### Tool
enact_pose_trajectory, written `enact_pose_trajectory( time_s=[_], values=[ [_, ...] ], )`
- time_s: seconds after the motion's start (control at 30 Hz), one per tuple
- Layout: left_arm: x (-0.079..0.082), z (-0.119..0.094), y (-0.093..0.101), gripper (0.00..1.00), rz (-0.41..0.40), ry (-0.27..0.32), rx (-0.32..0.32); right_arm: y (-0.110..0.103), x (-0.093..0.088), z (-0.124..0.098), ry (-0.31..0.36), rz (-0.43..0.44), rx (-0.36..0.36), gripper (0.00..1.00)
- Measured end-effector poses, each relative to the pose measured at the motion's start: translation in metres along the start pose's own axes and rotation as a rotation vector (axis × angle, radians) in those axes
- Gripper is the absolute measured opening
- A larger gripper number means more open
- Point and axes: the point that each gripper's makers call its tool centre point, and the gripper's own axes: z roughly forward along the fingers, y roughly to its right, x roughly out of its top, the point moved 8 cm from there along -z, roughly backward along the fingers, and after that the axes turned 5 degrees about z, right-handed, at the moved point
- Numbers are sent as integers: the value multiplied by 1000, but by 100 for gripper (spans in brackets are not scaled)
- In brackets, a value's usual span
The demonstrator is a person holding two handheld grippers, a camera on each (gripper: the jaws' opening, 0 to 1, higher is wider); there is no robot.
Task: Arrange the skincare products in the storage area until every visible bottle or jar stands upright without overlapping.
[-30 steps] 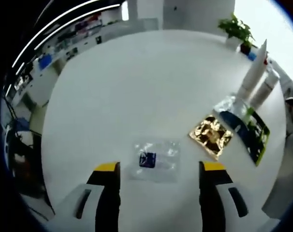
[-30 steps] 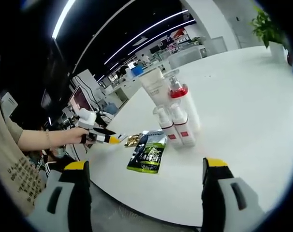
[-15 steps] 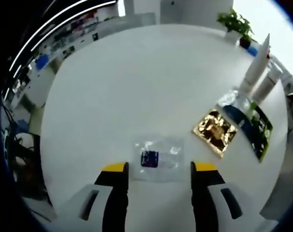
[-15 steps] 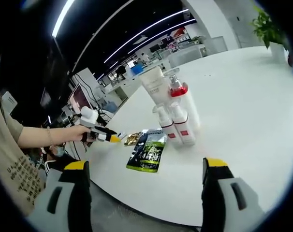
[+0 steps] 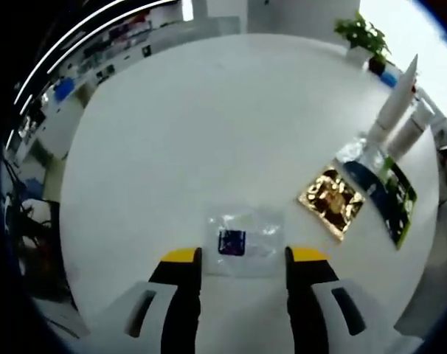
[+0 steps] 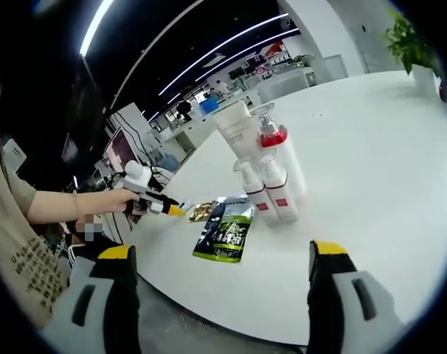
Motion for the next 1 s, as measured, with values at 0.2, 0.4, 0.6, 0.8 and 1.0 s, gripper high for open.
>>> enact_pose_trajectory(
  time_s=[0.2,0.4,0.6,0.8,1.0],
  values=[
    [0,-1,1,38,-29,-1,8,-1,0,0,0,-2,0,97],
    [1,-4,2,38,-100,8,29,0,0,0,3,-4,0,97],
    [0,-15,7,38,-80,-6,67,-2,0,0,-3,-12,7,97],
    [-8,-23,17,38,-103,-27,103,-3,1,0,2,-19,14,97],
    [-21,-31,36,38,-184,-32,101,-4,1,-1,5,-23,18,96]
  ],
)
